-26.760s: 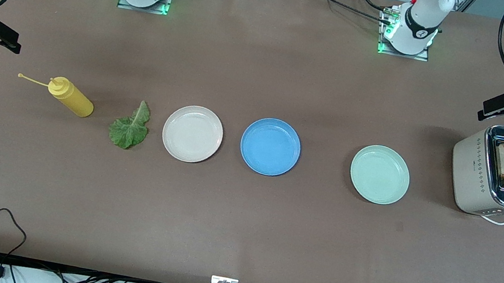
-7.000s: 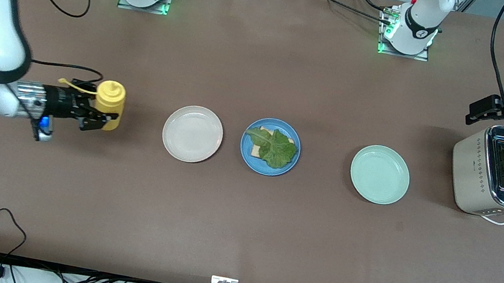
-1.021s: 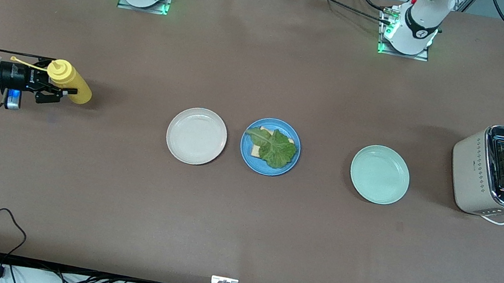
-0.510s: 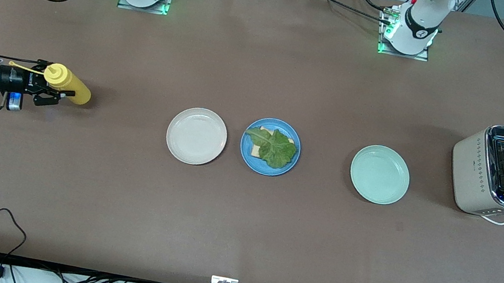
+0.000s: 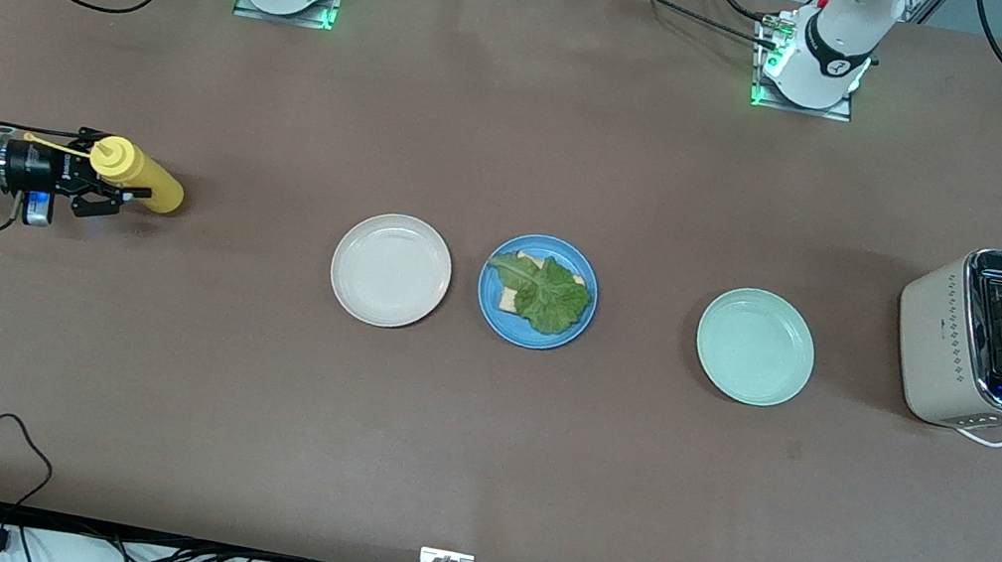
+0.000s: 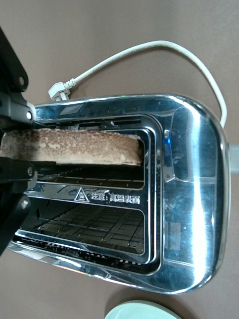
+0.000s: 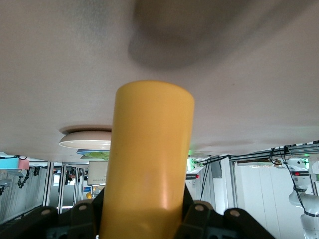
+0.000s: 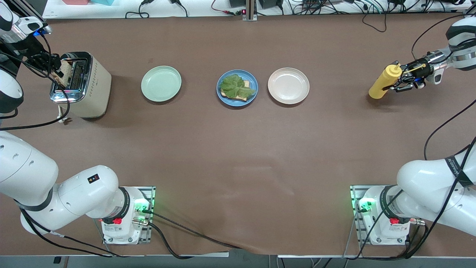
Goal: Make sandwich in blue plate with both arms
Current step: 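Pull the second toast slice from the toaster with the left gripper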
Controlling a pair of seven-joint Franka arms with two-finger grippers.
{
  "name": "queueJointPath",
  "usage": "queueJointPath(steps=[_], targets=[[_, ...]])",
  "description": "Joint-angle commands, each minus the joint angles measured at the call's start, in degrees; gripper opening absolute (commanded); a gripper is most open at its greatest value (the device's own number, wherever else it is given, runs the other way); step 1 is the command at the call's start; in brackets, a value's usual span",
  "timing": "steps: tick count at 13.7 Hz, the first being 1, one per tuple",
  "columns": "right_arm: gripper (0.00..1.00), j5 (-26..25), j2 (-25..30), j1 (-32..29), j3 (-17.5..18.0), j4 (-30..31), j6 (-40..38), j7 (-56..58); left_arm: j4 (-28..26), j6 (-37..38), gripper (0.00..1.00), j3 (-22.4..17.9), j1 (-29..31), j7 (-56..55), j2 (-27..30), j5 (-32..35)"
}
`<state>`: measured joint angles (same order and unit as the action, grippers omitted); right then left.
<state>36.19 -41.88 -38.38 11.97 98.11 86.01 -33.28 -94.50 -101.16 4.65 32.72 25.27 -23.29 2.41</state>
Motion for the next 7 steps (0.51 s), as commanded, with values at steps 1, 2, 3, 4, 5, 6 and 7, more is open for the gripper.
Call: queueJointPath(steps=[1,2,3,4,5,6,7], targets=[[0.12,-1.4,-1.6,-1.6,1.5,-1.4,0.1,1.8,3.3,1.4,0.01,0.6,0.4,0.8,-0.1,1.5],[0.12,-1.6,-1.9,-1.6,1.5,-1.4,0.5,2.3,4.8,3.4,0.01,0.6,0.5,0.9,-0.1,1.0],[0.12,-1.7,-1.9,-1.6,1.5,-1.4,0.6,2.8,7.5,6.3,0.01,0.6,0.5,0.8,-0.2,0.8],[0.13,-2.3,-1.9,-1.7,1.5,-1.7,0.5,3.1,10.1,9.0,0.01,0.6,0.3,0.8,-0.2,0.8],[0.13,-2.8,-1.9,-1.8,1.5,-1.8,0.6,3.3,12.7,11.7,0.01,1.1,0.2,0.7,-0.1,0.8],[0.13,-2.9,-2.0,-2.3,1.5,-1.8,0.5,3.4,14.8,14.2,0.01,1.2,0.0,0.7,-0.1,0.8],[0.14,-3.0,-2.1,-2.5,1.5,-1.8,0.5,3.5,16.6,16.7,0.01,1.4,-0.2,0.4,0.1,0.8]])
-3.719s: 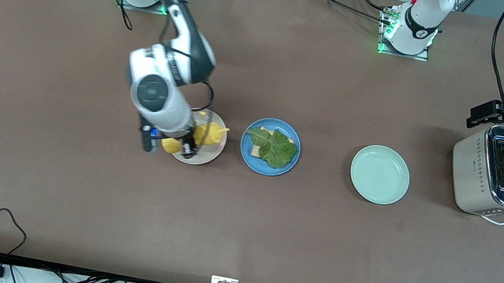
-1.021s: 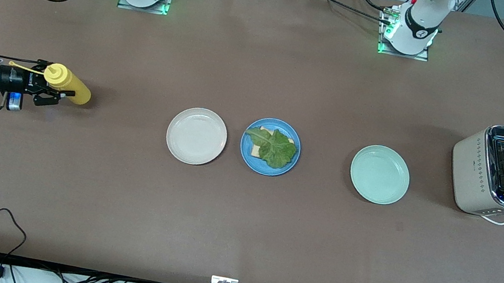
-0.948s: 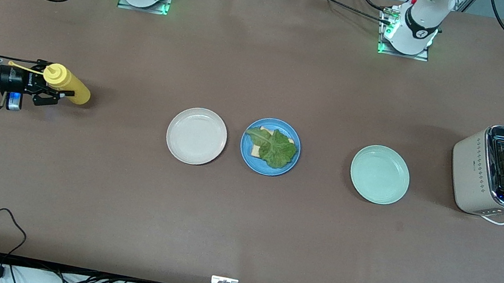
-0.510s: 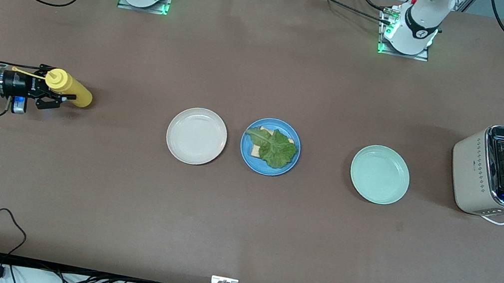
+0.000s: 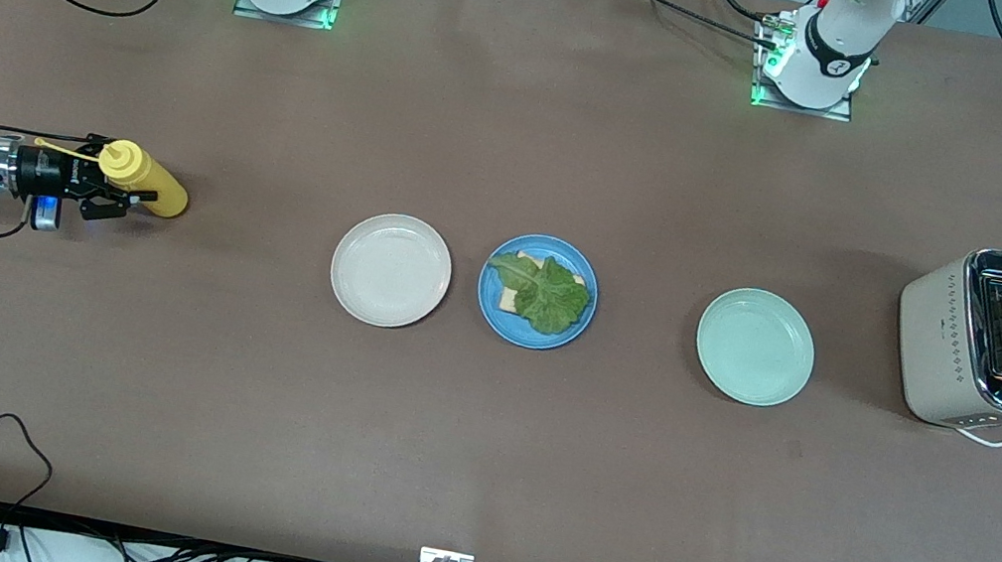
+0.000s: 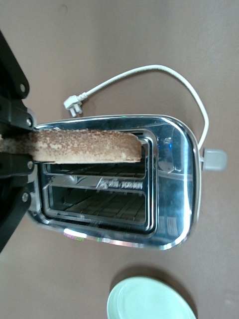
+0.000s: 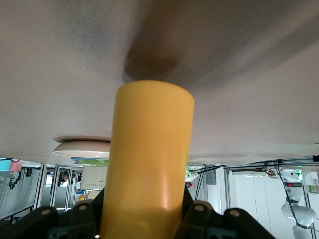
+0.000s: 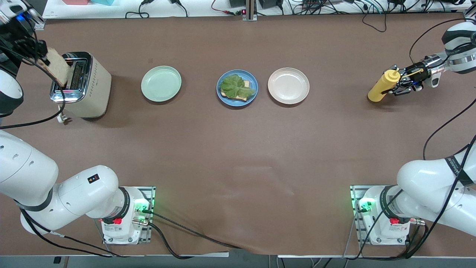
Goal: Make sandwich in blue plate with both arms
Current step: 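Pull the second toast slice from the toaster with the left gripper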
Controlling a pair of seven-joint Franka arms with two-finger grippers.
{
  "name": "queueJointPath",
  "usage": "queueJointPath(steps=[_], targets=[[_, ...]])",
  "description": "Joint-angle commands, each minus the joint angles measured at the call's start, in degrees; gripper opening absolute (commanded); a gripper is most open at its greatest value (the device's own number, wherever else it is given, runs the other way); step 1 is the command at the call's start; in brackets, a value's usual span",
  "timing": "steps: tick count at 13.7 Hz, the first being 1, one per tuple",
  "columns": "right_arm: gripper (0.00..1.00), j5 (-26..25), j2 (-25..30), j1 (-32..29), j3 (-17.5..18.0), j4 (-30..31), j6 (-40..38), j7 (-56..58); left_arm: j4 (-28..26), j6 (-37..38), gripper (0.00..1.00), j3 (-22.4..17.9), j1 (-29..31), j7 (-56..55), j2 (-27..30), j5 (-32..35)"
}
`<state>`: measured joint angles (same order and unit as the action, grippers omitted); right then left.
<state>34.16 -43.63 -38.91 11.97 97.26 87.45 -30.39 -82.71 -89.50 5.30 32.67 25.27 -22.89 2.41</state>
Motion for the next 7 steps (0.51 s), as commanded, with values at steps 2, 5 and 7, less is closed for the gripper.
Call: queueJointPath(steps=[2,5,7], targets=[[0.15,-1.6,-0.5,-2.2,1.5,-0.9,-1.0,1.7,6.8,11.0,0.01,3.1,-0.3,0.3,0.9,0.8],[0.2,-1.9,-0.8,-2.5,1.5,-0.9,-1.0,2.5,6.6,17.5,0.01,11.9,-0.3,-0.8,2.5,0.6],[0.43,-1.9,-0.9,-2.5,1.5,-0.9,-0.9,2.6,5.2,17.8,0.01,18.4,-0.3,-4.2,2.1,-1.4]])
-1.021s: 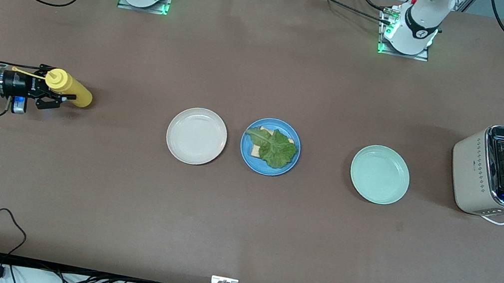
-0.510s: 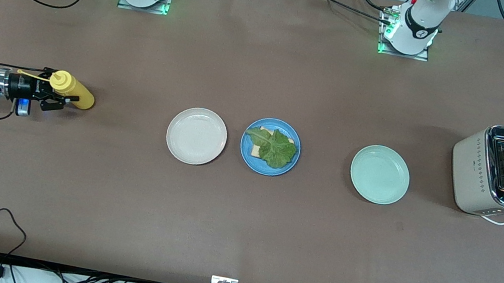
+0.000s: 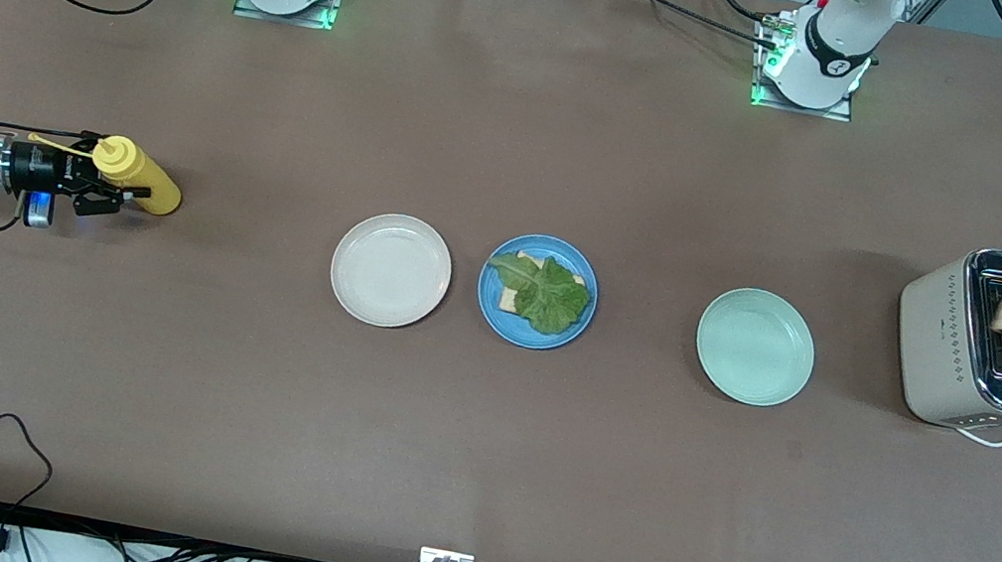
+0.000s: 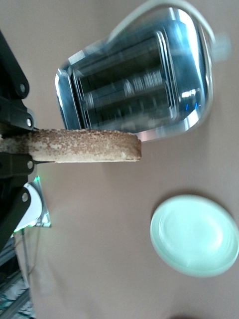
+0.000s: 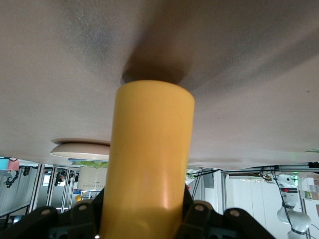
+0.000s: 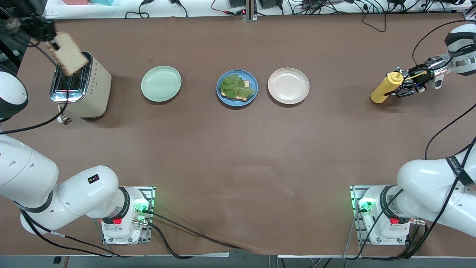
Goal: Make sandwich in blue plate with both arms
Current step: 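Pull the second toast slice from the toaster with the left gripper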
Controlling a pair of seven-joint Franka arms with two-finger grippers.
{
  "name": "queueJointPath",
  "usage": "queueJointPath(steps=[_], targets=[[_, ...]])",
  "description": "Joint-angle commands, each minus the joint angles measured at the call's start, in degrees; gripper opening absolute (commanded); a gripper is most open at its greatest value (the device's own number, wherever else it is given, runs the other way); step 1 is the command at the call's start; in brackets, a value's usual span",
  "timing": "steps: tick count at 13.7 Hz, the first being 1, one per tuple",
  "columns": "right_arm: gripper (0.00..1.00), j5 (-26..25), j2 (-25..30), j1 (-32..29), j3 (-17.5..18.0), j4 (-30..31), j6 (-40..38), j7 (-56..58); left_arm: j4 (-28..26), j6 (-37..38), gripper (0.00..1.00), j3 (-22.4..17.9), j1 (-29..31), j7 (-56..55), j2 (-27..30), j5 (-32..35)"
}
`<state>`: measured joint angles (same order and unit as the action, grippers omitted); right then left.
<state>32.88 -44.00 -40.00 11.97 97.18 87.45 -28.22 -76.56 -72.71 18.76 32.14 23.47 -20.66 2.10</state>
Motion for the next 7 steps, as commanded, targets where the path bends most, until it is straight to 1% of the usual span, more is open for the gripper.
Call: queueJointPath(steps=[1,2,3,4,7], targets=[[0.51,-0.7,-0.7,-1.4,1.5,-0.8,-0.9,0.4,-2.4,0.2,0.01,7.1,-0.1,-3.9,-0.9,-3.8],[0.64,-0.7,-0.8,-1.4,1.5,-0.8,-0.9,0.4,-3.9,-1.7,0.01,8.6,-1.4,-6.9,-2.2,-6.6],[0.68,-0.8,-0.9,-1.4,1.5,-0.8,-0.9,0.5,-5.5,-4.4,0.01,9.2,-3.1,-10.5,-2.4,-8.7],[0.68,-0.9,-0.8,-1.4,1.5,-0.8,-0.9,0.5,-6.9,-7.3,0.01,9.6,-5.8,-13.8,-2.4,-10.8],[0.81,-1.5,-0.8,-1.5,1.5,-0.8,-0.9,1.2,-10.5,-13.7,0.01,9.9,-14.2,-24.7,-2.2,-16.4]])
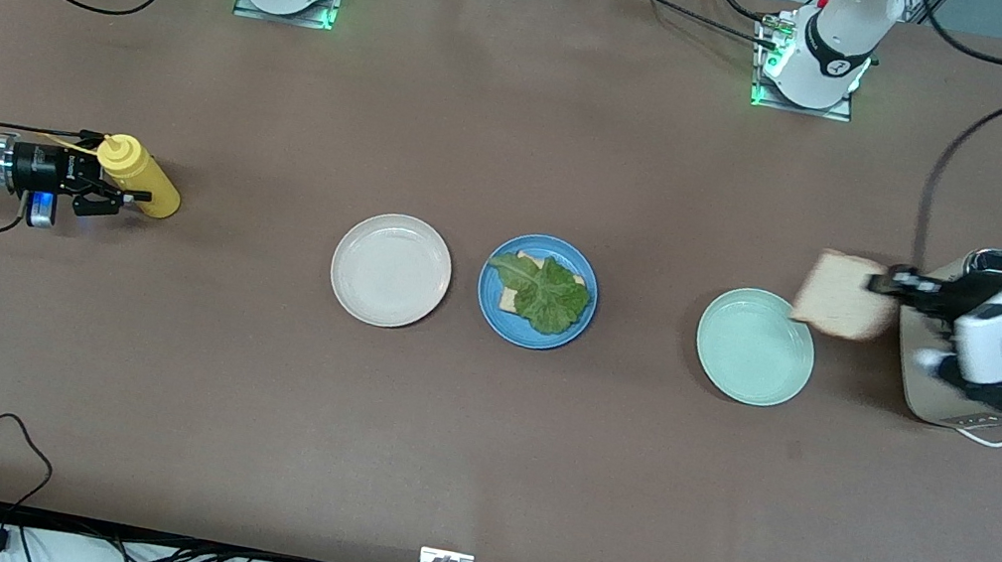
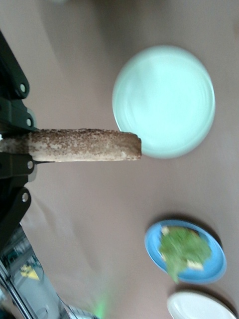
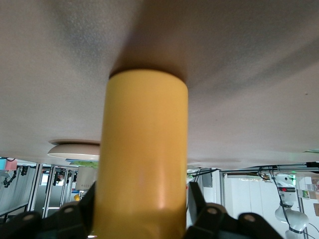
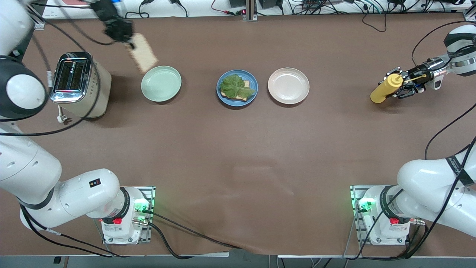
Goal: Make sandwich in blue plate with both arms
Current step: 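Lower the toast onto the lettuce on the blue plate with the left gripper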
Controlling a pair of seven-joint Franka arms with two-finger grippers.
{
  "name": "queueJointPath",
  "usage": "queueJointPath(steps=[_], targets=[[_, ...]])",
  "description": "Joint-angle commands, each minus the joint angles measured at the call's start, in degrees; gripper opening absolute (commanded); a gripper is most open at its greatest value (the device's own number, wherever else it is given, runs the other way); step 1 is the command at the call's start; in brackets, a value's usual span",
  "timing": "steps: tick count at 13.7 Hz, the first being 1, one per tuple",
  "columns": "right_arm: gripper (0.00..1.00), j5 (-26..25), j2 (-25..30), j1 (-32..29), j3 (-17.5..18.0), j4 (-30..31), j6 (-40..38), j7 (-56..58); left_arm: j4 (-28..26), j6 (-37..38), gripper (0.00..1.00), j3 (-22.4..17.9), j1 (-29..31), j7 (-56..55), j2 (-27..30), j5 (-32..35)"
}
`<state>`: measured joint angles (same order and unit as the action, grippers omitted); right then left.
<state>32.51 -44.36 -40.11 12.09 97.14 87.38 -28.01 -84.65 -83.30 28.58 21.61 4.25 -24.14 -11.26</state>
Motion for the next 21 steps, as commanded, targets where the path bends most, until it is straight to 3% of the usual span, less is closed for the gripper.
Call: queueJointPath(steps=[1,2,3,6,12,17,21], targets=[[0.87,-1.6,-0.5,-1.5,1.4,-0.7,-0.8,1.5,-3.6,-5.4,0.01,0.1,-5.9,-9.0,1.3,-5.3],[0.97,-1.9,-0.5,-1.6,1.4,-0.7,-0.8,2.0,-5.0,-8.0,0.01,0.1,-8.4,-12.2,1.4,-7.9],[1.0,-2.0,-0.5,-1.7,1.4,-0.8,-0.8,2.3,-6.7,-10.9,0.01,0.1,-10.6,-14.3,1.3,-9.5],[1.0,-2.0,-0.5,-2.4,1.4,-0.7,-0.9,3.2,-11.3,-19.6,0.01,0.1,-17.6,-17.3,0.6,-14.0],[1.0,-4.2,0.0,-5.1,1.4,-0.8,-2.2,5.1,-11.6,-33.7,0.0,0.1,-27.4,-20.7,-5.5,-18.3],[1.0,-5.8,-0.3,-5.5,1.4,-2.0,-2.6,5.9,-10.6,-41.8,0.0,0.1,-27.3,-18.2,-9.2,-22.7],[1.0,-5.8,-0.5,-5.4,1.4,-2.4,-2.1,5.8,-10.6,-42.9,0.0,0.0,-26.6,-13.5,-10.2,-27.0]])
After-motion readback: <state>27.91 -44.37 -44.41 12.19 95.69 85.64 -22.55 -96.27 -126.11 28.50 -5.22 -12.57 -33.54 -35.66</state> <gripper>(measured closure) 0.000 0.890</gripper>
